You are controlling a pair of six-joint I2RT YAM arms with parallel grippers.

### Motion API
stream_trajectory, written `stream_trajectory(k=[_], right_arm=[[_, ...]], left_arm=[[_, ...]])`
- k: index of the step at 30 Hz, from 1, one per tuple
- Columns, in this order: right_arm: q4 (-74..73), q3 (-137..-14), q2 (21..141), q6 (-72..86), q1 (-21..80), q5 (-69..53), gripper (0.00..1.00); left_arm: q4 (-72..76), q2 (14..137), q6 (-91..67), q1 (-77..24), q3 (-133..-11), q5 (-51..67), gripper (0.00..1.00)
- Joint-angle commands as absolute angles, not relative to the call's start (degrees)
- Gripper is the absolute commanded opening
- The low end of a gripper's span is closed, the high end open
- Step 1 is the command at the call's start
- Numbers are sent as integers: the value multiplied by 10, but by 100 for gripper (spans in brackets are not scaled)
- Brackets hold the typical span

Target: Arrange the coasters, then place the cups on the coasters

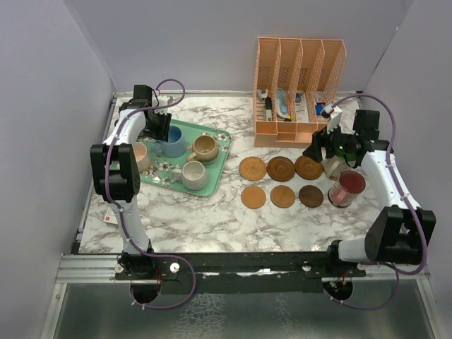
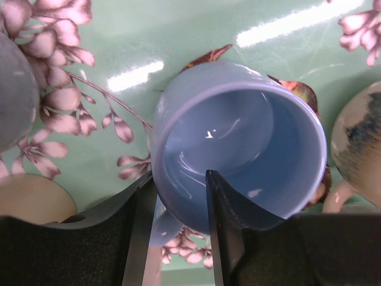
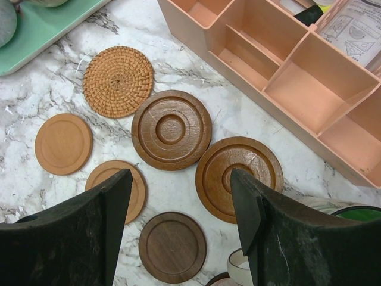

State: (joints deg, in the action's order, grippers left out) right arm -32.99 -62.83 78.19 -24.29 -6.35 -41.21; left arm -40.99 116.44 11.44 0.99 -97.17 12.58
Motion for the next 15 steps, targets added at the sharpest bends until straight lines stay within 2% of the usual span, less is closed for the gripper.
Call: stream_trajectory(k=[1, 7, 15], right_arm=[[-332, -642, 787, -253, -58, -408, 67], [-335, -643, 790, -256, -55, -406, 67], [-328, -638, 783, -261, -54, -385, 67]], left_arm=[[-436, 1110, 98, 5, -959, 167, 43], [-435, 1135, 106, 4, -1000, 154, 54], [-435, 1195, 166, -1, -1069, 144, 61]])
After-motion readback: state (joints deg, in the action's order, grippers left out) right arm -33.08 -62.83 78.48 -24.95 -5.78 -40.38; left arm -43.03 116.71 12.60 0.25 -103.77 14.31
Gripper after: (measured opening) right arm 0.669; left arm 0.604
